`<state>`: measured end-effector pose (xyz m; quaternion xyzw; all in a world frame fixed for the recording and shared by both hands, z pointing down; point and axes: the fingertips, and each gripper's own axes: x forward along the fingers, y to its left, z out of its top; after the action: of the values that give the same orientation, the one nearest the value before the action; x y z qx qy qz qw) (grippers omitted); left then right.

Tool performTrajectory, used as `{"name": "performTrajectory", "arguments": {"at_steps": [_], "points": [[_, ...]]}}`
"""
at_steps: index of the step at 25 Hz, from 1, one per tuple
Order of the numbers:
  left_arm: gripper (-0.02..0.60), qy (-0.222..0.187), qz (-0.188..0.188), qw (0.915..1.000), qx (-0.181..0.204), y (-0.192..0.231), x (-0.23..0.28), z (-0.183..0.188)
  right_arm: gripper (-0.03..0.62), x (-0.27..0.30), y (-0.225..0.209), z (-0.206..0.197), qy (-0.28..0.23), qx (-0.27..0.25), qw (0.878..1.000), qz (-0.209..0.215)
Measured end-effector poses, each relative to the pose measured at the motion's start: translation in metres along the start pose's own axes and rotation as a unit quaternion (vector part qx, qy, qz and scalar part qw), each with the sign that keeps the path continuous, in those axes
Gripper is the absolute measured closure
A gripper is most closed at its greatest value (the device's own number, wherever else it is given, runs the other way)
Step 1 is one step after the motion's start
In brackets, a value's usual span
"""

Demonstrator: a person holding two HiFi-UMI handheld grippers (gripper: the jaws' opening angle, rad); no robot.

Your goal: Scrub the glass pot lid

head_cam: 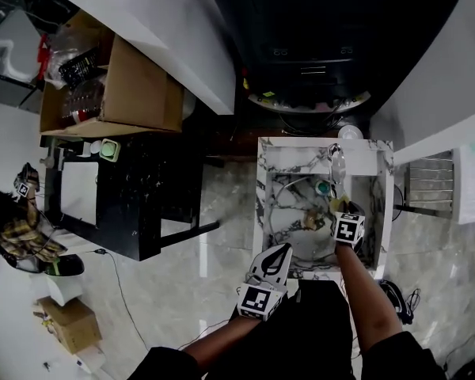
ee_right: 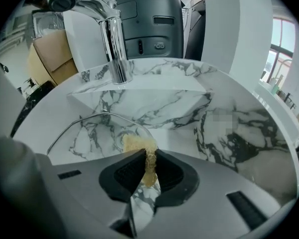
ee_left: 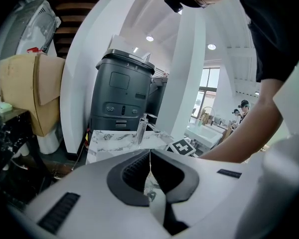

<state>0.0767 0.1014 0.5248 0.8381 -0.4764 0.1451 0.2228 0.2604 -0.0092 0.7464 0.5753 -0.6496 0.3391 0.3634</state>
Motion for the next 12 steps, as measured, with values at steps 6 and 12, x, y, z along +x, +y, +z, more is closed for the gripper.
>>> {"name": "performTrajectory", "arguments": {"at_steps": [6,12], "points": [[0.563,-0.006,0.003,1.0000,0.001,0.001,-0.006,0.000,0.531,-0.002,-0.006,-0.011,0.003,-0.020,1.000,0.000],[0.563,-0.005,0.010,0.9999,-0.005,0.005,-0.013,-0.002,0.531,-0.011,-0.006,-0.023,0.032,-0.048,0.998,0.000]]}}
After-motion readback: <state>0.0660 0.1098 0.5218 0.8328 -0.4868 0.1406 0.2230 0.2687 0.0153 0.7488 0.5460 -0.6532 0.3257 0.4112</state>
